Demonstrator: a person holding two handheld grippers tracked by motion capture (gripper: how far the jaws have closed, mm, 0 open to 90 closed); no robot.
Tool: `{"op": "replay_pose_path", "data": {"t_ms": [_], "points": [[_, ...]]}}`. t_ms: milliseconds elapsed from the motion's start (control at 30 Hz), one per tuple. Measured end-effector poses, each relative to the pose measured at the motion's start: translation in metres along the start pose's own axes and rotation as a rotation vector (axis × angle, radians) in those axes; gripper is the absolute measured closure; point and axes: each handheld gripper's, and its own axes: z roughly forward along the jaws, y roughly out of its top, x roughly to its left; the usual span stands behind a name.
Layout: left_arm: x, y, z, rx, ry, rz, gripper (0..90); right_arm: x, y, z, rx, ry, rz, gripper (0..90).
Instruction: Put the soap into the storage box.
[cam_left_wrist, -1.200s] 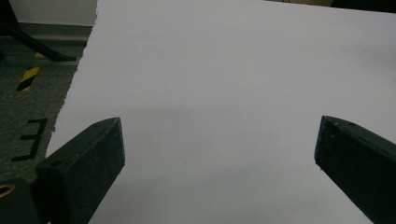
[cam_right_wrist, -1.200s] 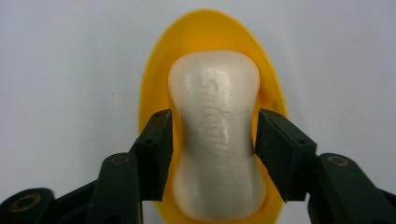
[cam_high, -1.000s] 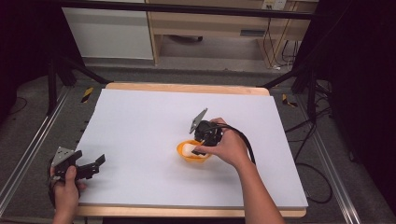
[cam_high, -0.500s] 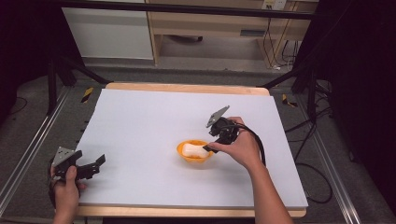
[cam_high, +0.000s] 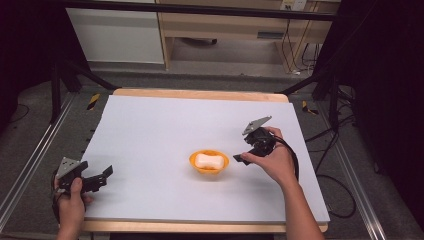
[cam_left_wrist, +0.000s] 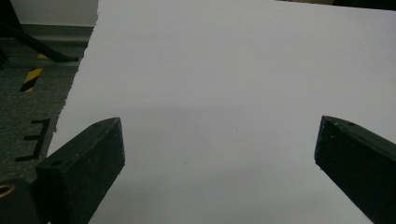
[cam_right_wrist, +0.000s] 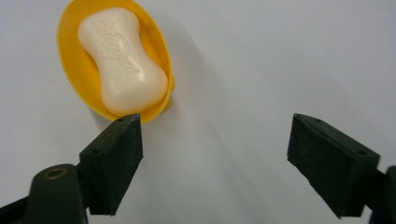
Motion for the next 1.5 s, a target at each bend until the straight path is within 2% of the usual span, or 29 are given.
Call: {"op": "replay_pose_path", "data": {"t_ms": [167,200,300,333,367,400,600,800,867,967,1233,1500], "points": [[0.001,0.000,0.000,-0.004,-0.004,-0.005,1.2,-0.005,-0.019,-0.003,0.004,-0.016,0.061,11.5],[0.000,0.000,0.000,-0.005,-0.004,-0.008,1.2,-0.005,-0.019,-0.003,0.004,-0.016,0.061,11.5],[0.001,0.000,0.000,-0.004,-0.005,-0.007,1.2,-0.006,-0.030,-0.006,-0.017,-0.028,0.093,7.7],[0.001,0.000,0.000,-0.003,-0.005,-0.005,1.2,-0.006,-0.036,-0.006,-0.029,-0.033,0.117,7.0],[0.001,0.000,0.000,-0.002,-0.005,-0.007,1.2,-0.006,-0.036,-0.006,-0.029,-0.033,0.117,7.0],[0.000,0.000,0.000,-0.002,-0.004,-0.006,1.2,-0.007,-0.044,-0.006,-0.035,-0.040,0.127,6.1],[0.000,0.000,0.000,-0.001,-0.001,-0.001,1.2,-0.008,-0.065,-0.007,-0.055,-0.049,0.175,5.5],[-0.001,0.000,0.000,-0.003,0.001,-0.002,1.2,-0.010,-0.090,-0.013,-0.084,-0.070,0.211,4.5],[-0.001,0.000,0.000,-0.003,0.003,0.000,1.2,-0.011,-0.099,-0.018,-0.117,-0.076,0.221,4.5],[-0.001,0.000,0.000,-0.004,0.002,0.002,1.2,-0.011,-0.105,-0.022,-0.136,-0.083,0.230,4.4],[-0.001,0.000,0.000,-0.002,0.002,-0.002,1.2,-0.012,-0.126,-0.031,-0.159,-0.108,0.266,3.7],[-0.001,0.000,0.000,-0.004,0.003,0.000,1.2,-0.012,-0.146,-0.034,-0.169,-0.111,0.299,3.4]]}}
